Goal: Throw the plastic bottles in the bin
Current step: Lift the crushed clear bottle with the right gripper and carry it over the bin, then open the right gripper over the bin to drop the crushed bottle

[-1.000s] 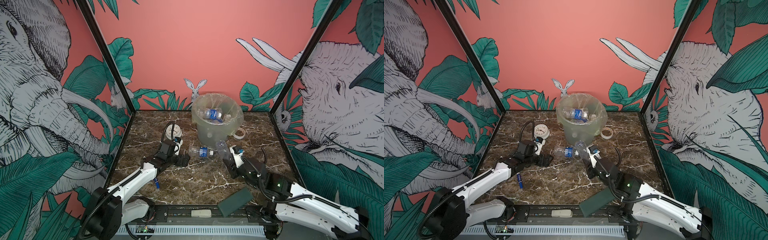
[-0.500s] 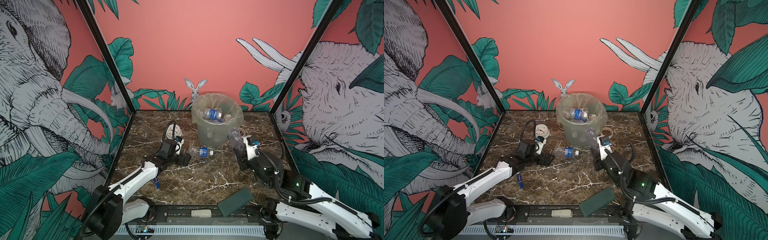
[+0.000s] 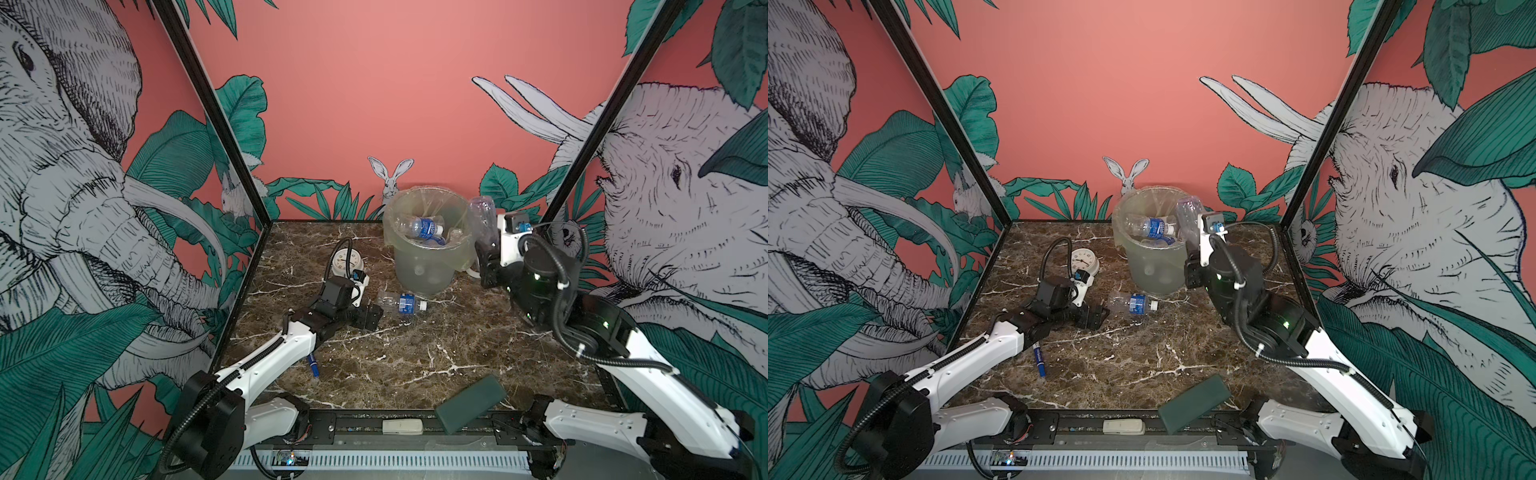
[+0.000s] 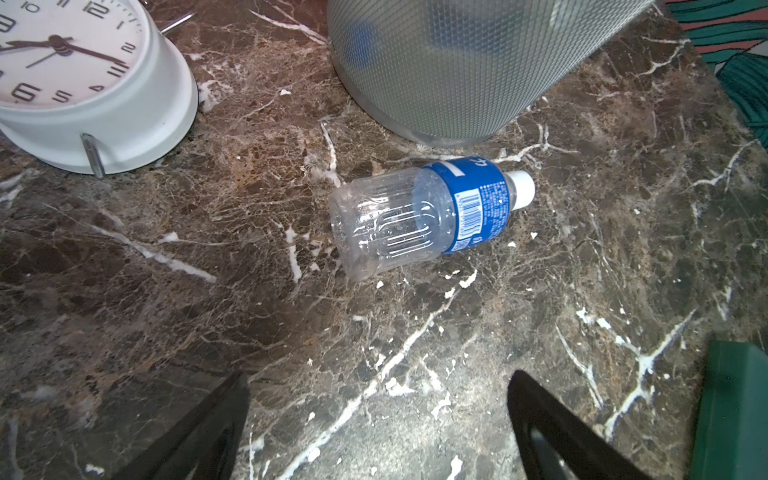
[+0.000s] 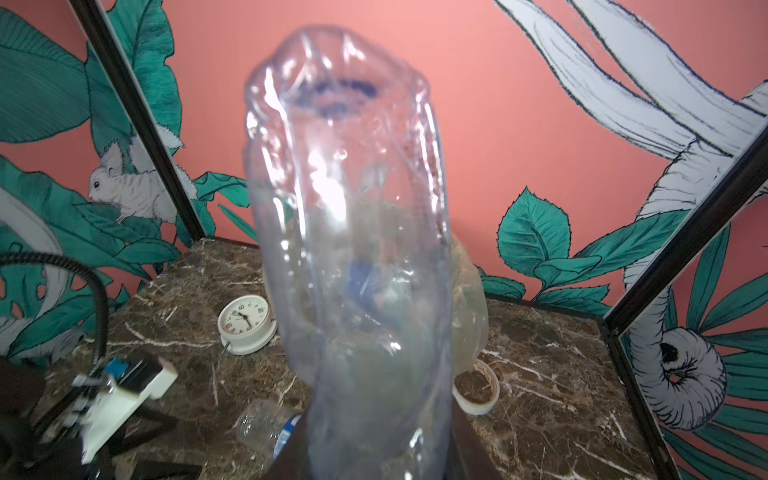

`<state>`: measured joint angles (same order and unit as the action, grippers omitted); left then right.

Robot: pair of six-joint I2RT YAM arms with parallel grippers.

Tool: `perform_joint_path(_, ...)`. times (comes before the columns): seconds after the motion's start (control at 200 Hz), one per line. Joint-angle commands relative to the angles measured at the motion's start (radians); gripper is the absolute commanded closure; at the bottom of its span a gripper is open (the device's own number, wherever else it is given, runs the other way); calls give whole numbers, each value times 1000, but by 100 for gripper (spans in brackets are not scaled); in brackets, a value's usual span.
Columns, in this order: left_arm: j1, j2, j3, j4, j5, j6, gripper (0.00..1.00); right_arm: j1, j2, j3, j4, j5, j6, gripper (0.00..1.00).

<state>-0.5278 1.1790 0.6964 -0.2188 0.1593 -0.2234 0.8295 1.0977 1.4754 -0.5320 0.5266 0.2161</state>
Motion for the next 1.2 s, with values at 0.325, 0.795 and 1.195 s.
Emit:
perform_joint_path(0.325,-4,-82,-43,-12,-10,-1,3,-319,688,689,-141,-330,96,2)
perform_joint_path(0.795,-11,-43,31,-40,-23,17,2,-324,327,285,-33,-322,100,1)
perform_joint_path(1.195,-34,124,195,-41,-29,70,3,-327,49,-38,-41,-320,107,1)
